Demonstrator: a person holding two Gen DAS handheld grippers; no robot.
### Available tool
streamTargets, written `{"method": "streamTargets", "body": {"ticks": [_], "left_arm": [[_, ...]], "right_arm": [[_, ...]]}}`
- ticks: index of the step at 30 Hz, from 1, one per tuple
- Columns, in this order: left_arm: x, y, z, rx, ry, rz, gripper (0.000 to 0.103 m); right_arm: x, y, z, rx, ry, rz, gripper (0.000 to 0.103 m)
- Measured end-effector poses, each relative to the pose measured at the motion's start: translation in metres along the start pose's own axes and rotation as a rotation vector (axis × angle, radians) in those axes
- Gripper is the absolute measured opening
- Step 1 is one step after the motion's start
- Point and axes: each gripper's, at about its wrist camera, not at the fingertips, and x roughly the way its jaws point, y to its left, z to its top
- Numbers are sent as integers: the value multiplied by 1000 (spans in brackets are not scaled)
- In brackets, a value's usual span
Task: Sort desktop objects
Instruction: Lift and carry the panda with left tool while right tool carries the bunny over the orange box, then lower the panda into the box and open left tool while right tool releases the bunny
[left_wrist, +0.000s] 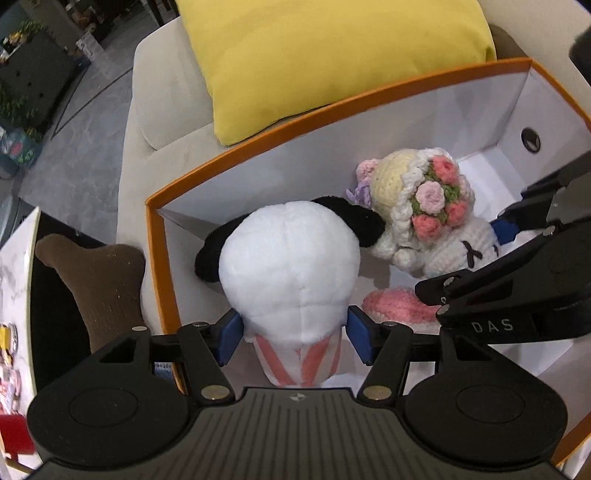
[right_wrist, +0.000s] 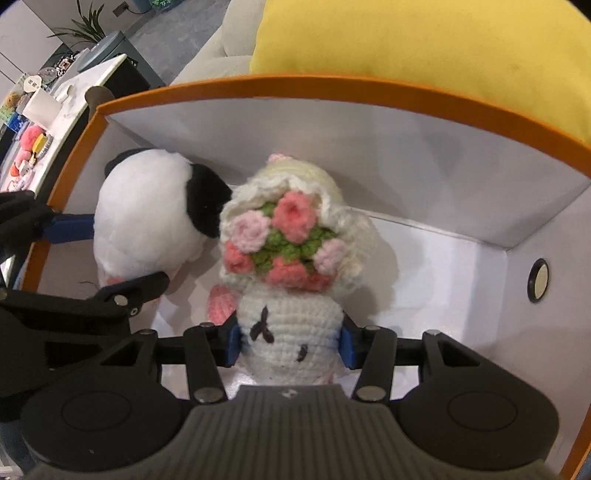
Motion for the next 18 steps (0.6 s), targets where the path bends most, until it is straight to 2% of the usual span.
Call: {"method": "streamTargets", "body": {"ticks": [5, 9, 13, 14, 15, 18], "left_arm": [[-2, 0, -6, 25, -36, -22, 73], [0, -1, -8, 54, -74, 5, 76], [-14, 3, -13, 36, -120, -28, 75], [-18, 4, -16, 41, -134, -31, 71], [-21, 3, -17, 51, -146, -30, 67], [-28, -6, -23, 122, -183, -20, 66]], "right_arm": [[-2, 1, -1, -24, -13, -22, 58], [-9, -3, -4, -27, -36, -33, 67], [-18, -5, -7, -23, -55, -23, 65], [-20, -5, -8, -29, -59, -23, 64], [-21, -5, -8, -31, -60, -27, 60], [-19, -3, -9, -28, -60, -27, 59]]}}
